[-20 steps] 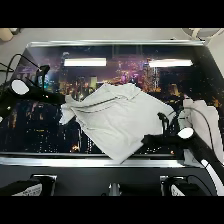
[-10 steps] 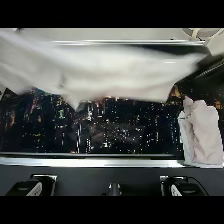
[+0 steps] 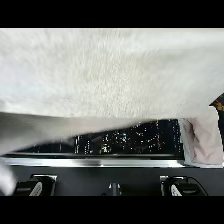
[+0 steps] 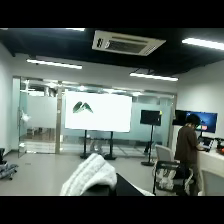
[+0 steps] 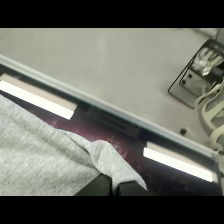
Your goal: Fold the shirts.
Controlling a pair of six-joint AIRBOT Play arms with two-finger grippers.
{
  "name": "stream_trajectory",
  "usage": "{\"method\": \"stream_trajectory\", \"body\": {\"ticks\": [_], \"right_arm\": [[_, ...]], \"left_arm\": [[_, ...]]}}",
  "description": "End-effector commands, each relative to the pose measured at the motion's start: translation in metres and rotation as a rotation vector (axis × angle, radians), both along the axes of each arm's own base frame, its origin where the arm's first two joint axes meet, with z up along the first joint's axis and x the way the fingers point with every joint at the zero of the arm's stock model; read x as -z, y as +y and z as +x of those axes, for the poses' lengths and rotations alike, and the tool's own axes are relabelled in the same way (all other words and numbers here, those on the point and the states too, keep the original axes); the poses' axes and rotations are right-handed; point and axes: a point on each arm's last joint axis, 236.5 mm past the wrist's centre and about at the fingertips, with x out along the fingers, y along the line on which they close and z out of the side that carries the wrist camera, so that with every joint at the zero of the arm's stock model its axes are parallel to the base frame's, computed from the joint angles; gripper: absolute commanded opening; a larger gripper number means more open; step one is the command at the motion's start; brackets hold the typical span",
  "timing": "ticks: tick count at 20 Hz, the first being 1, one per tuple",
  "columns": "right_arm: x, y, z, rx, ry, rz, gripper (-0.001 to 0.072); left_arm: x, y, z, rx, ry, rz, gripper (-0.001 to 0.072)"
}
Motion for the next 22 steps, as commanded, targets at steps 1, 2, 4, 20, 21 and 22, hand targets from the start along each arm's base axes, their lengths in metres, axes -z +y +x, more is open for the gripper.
{"method": "stream_trajectory", "body": {"ticks": [1,2,4,20,21,22], "right_arm": [[0.082,0.002,0.012,-0.025,0.354,-0.029,0.0019],[0.113,0.002,0.019,-0.035,0.475,-0.034,0.0018],[0.188,0.01,0.036,-0.089,0.703,-0.038,0.0018],[0.481,0.031,0.227,0.159,0.779,0.485,0.0059],[0.478,0.031,0.227,0.148,0.774,0.472,0.0236],[0.468,0.03,0.228,0.11,0.762,0.435,0.0453]], "left_arm": [[0.054,0.017,0.042,-0.078,0.212,0.053,0.0022],[0.087,0.021,0.064,-0.088,0.325,0.063,0.0022],[0.163,0.026,0.109,-0.087,0.551,0.068,0.0023],[0.585,0.001,0.307,0.033,1.254,-0.363,0.0035],[0.591,0.0,0.303,0.037,1.288,-0.375,0.0188],[0.593,0.004,0.298,0.045,1.329,-0.378,0.0468]]}}
